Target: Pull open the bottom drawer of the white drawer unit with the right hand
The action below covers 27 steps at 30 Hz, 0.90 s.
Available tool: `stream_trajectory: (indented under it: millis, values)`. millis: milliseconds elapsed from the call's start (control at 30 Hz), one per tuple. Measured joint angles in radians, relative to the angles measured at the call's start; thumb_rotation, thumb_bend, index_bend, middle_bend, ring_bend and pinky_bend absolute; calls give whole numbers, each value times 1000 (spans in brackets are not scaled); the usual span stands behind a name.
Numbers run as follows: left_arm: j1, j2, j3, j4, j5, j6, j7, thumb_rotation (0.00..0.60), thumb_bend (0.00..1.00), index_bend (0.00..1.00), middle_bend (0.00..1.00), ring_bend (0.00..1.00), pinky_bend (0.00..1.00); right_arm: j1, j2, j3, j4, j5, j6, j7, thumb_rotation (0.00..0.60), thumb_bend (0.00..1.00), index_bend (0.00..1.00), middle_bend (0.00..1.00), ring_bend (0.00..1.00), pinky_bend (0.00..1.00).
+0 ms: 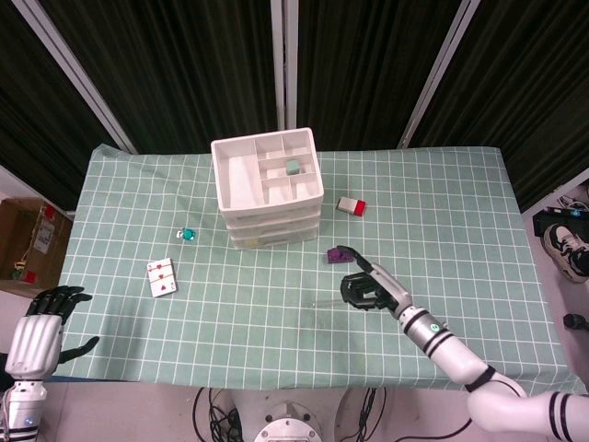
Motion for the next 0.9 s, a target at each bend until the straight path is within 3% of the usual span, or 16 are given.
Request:
stream_trajectory:
  millis: [200,433,600,900]
  values:
    - [3,0,1,11,-12,-8,-13,600,0,320,233,178,191,182,-157,65,134,276,-157,8,600,653,10,738,836,926]
    - [4,1,0,21,-24,-16,-25,600,0,320,233,178,192,324,-321,84,320,505,-227,-45,600,669,1,741,837,927]
    - [3,3,-1,27,-29,-22,-31,600,0,320,233,178,191,373,-391,94,401,599,-253,-88,600,670,0,741,837,927]
    - [-2,9,-9,27,-33,-25,-34,600,0,320,233,178,191,407,-455,112,507,669,-280,-145,600,671,0,740,836,927]
